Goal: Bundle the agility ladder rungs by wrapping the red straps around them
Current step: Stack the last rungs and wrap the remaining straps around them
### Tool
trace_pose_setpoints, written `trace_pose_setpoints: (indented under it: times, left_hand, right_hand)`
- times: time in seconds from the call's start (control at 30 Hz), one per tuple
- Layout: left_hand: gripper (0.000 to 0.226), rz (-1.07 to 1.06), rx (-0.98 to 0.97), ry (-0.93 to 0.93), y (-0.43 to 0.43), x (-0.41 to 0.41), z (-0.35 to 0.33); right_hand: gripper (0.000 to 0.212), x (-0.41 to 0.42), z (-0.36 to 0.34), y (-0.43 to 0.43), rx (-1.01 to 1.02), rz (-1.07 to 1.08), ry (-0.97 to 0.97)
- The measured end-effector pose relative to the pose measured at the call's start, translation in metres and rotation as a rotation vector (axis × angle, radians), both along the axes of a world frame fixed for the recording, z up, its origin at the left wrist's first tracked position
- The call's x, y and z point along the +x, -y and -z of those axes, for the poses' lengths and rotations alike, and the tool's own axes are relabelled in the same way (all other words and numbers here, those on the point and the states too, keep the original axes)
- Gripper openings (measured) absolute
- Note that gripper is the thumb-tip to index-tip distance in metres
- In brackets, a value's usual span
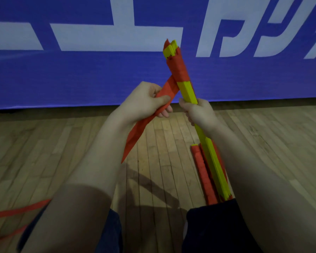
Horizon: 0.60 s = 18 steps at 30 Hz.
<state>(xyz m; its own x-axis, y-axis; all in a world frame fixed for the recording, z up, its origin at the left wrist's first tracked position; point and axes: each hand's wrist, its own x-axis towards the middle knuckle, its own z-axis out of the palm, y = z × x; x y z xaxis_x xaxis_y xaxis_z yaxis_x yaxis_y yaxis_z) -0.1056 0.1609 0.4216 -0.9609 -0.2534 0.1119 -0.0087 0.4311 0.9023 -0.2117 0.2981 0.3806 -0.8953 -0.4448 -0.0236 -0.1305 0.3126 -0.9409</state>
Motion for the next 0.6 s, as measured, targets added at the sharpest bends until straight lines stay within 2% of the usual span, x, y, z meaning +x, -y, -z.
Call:
trace_pose_setpoints:
  times: [0.1,0.2,0.3,0.33,0.43,0.6]
  left_hand:
    - [0.02,-0.031,-0.077,0.002,-0.005,-0.003,0.006]
    - [0.019,-0.087,0.032,-0.02,0.001,-0.001,-0.002]
    - [0.021,-0.095,0.094,-0.025,0.012,0.004,-0.011]
    - [0.021,-0.088,0.1,-0.026,0.014,0.006,-0.012]
    - [0.021,-0.073,0.106,-0.039,0.018,0.011,-0.012]
    - [0.02,-0.075,0.091,-0.03,0.024,0.013,-0.014]
  right_hand:
    - [0.027,0.006,-0.003,0.007,-0.04,-0.029,0.047]
    - [0.023,0.008,-0.01,0.0,-0.103,-0.105,0.221]
    - [0.008,0.01,-0.018,-0.009,-0.212,-0.214,0.357]
    - [0.017,0.009,-0.018,-0.013,-0.248,-0.243,0.387]
    - [0.037,0.006,-0.02,-0.021,-0.314,-0.326,0.425]
    - [0.019,0.006,-0.022,-0.027,-0.295,-0.402,0.367]
